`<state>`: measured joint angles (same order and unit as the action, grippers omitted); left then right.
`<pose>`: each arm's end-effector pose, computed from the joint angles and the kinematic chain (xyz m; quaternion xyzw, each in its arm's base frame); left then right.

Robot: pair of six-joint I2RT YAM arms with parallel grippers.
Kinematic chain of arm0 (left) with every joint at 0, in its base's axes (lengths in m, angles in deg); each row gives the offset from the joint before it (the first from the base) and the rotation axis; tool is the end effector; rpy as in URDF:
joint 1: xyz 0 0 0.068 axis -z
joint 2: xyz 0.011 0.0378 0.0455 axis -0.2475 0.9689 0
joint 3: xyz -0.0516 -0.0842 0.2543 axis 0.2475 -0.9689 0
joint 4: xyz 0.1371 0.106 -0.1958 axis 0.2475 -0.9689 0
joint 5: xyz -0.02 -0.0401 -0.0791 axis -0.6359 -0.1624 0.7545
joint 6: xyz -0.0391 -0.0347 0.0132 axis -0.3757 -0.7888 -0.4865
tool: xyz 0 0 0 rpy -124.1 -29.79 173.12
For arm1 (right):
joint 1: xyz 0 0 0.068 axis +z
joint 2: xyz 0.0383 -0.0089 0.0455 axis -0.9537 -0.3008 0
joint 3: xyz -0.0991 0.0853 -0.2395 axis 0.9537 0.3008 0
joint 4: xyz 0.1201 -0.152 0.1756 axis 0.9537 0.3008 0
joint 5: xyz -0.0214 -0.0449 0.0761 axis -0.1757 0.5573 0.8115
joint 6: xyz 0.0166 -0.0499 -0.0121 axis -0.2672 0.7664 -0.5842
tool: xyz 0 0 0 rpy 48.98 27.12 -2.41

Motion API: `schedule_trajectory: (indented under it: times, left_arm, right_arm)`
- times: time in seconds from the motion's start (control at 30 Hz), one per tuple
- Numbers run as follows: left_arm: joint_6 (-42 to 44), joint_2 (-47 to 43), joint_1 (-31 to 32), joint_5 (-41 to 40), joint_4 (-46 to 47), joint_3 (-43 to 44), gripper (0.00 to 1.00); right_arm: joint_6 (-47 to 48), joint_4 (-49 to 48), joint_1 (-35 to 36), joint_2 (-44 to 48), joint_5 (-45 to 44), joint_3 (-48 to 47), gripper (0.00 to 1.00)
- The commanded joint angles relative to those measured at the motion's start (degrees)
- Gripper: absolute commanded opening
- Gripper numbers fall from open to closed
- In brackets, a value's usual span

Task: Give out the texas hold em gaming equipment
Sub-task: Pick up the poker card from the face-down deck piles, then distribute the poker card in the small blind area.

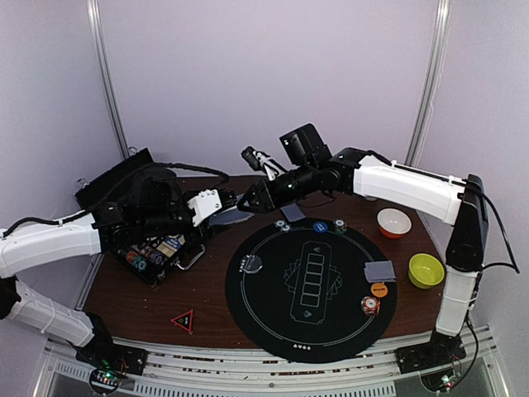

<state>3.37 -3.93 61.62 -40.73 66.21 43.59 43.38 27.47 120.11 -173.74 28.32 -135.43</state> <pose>0.1912 -0.2085 0.3006 0.5236 0.6626 -0.0981 0.5265 0.2878 0.3414 0.3367 -0.3684 0.7626 0.4367 0.3033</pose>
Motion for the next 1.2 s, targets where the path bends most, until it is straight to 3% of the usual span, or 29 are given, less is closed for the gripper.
schedule_trajectory:
  times: [0.0, 0.5, 0.83, 1.03, 1.17]
  left_arm:
    - [0.8, -0.3, -0.1, -0.1, 3.3, 1.2, 0.55]
    - [1.4, 0.3, -0.1, -0.5, 3.6, 1.5, 0.55]
    - [1.0, 0.4, -0.1, -0.9, 3.6, 1.2, 0.55]
    - [0.5, 0.4, 0.0, -0.9, 4.9, 1.0, 0.55]
    - [-0.1, 0.1, -0.1, -1.1, 5.5, 0.5, 0.55]
  right_arm:
    - [1.7, 4.5, -0.2, 1.6, -3.6, -2.5, 0.27]
    - [5.5, 12.6, -0.3, 2.4, -8.7, -8.3, 0.00]
    - [5.3, 17.3, -3.7, 5.5, -5.6, -13.2, 0.00]
    - [-7.7, 3.3, -11.4, 14.2, -2.8, -4.6, 0.00]
    - [-23.5, -13.1, -14.5, 18.3, -14.5, 9.3, 0.00]
